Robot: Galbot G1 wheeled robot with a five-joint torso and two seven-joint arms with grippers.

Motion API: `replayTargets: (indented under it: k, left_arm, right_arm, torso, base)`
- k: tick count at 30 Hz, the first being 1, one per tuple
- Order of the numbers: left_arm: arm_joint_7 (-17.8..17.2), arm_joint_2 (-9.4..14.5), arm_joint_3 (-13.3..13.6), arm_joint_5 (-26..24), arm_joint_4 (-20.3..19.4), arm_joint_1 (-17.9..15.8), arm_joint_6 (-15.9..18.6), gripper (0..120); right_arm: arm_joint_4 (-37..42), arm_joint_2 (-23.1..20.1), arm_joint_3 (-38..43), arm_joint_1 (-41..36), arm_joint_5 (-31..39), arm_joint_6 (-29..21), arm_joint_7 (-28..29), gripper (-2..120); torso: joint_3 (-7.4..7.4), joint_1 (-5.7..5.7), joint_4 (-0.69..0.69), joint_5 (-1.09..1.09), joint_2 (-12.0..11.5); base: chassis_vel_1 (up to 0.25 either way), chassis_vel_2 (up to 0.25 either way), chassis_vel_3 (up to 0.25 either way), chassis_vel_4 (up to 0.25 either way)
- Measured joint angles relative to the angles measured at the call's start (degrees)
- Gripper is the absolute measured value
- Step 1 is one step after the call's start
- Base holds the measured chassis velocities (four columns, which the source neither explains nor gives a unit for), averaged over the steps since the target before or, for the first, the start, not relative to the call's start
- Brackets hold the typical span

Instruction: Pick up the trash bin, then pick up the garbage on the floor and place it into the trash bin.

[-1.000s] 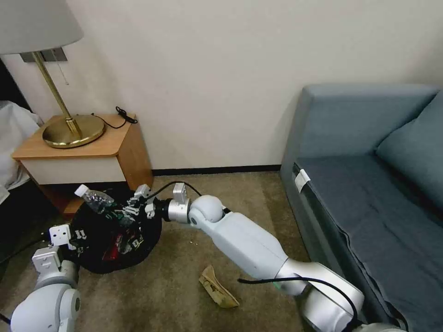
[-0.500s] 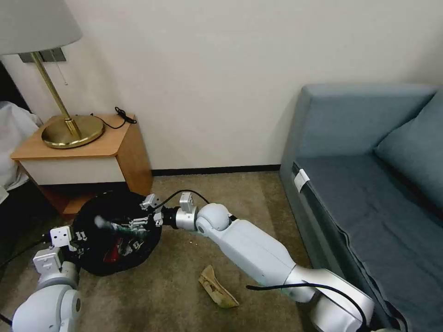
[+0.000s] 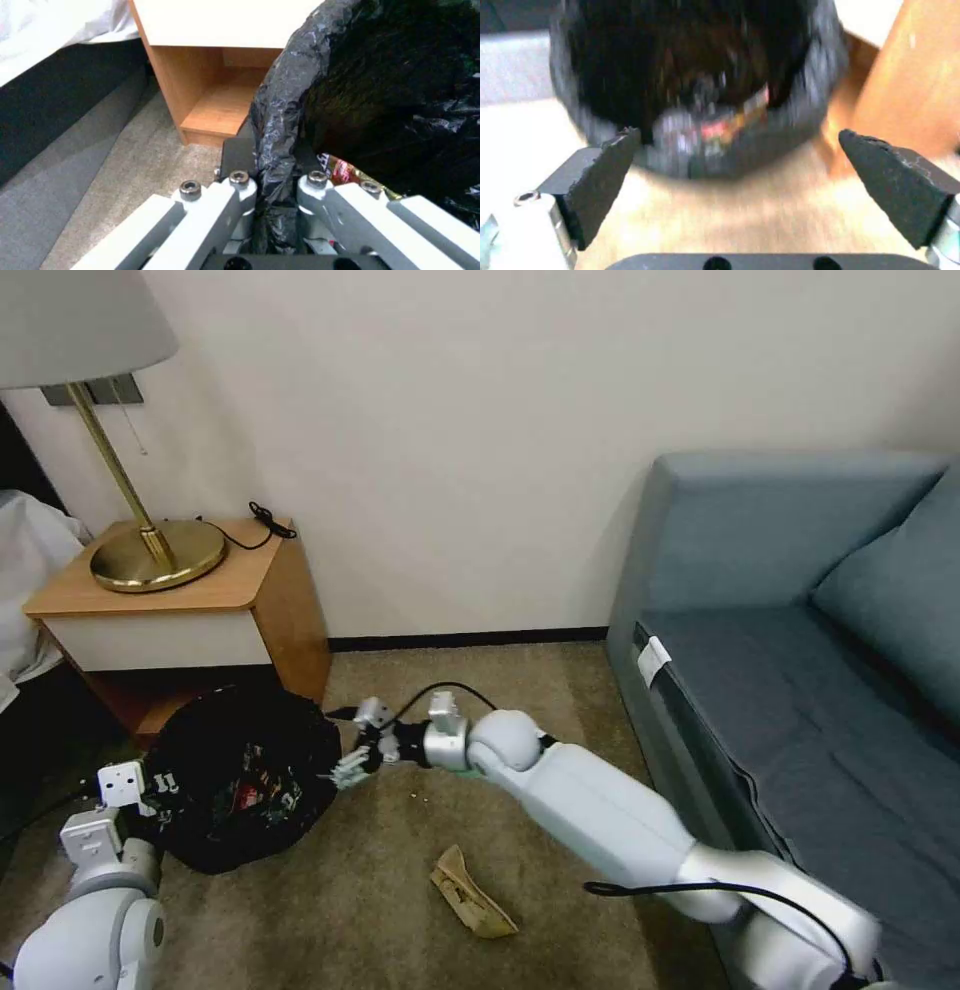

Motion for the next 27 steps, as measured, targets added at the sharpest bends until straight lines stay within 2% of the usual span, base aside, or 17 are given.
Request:
replayTargets:
  k: [1, 3, 4, 6, 12, 27]
  left_arm:
    - [0.0, 0.0, 0.0, 0.0, 0.0, 0.0, 0.0, 4]
    - [0.02, -0.02, 0.03, 0.08, 0.17, -0.01, -0.37, 4]
    - [0.02, -0.02, 0.03, 0.08, 0.17, -0.01, -0.37, 4]
    - [0.17, -0.03, 0.12, 0.33, 0.31, -0.03, -0.65, 4]
    - [0.11, 0.11, 0.19, 0.33, 0.3, -0.14, -0.4, 4]
    - [-0.06, 0.03, -0.2, 0.18, -0.28, 0.25, 0.09, 4]
  right_arm:
    - [0.0, 0.0, 0.0, 0.0, 0.0, 0.0, 0.0, 100]
    - [1.54, -4.85, -1.97, -0.69, -1.56, -0.31, 0.49, 100]
    - [1.54, -4.85, -1.97, -0.69, -1.56, -0.31, 0.49, 100]
    - [3.2, -9.45, -3.92, -2.3, -2.04, -0.46, 1.35, 100]
    - [5.36, -13.55, -6.17, -4.97, -2.32, -1.37, 2.47, 100]
    - [2.46, -14.26, -9.78, -6.12, -5.44, -1.96, 0.77, 100]
  torso:
    - [0.0, 0.0, 0.0, 0.0, 0.0]
    - [0.0, 0.0, 0.0, -0.01, 0.0]
    - [0.0, 0.0, 0.0, -0.01, 0.0]
    - [0.0, 0.0, -0.04, -0.01, 0.0]
    - [0.0, 0.0, -0.01, 0.0, 0.0]
    - [0.0, 0.0, -0.01, -0.03, 0.0]
  base:
    - [0.0, 0.0, 0.0, 0.0]
    - [0.0, 0.0, 0.0, 0.0]
    - [0.0, 0.0, 0.0, 0.0]
    - [0.0, 0.0, 0.0, 0.0]
    - [0.0, 0.0, 0.0, 0.0]
    - [0.0, 0.0, 0.0, 0.0]
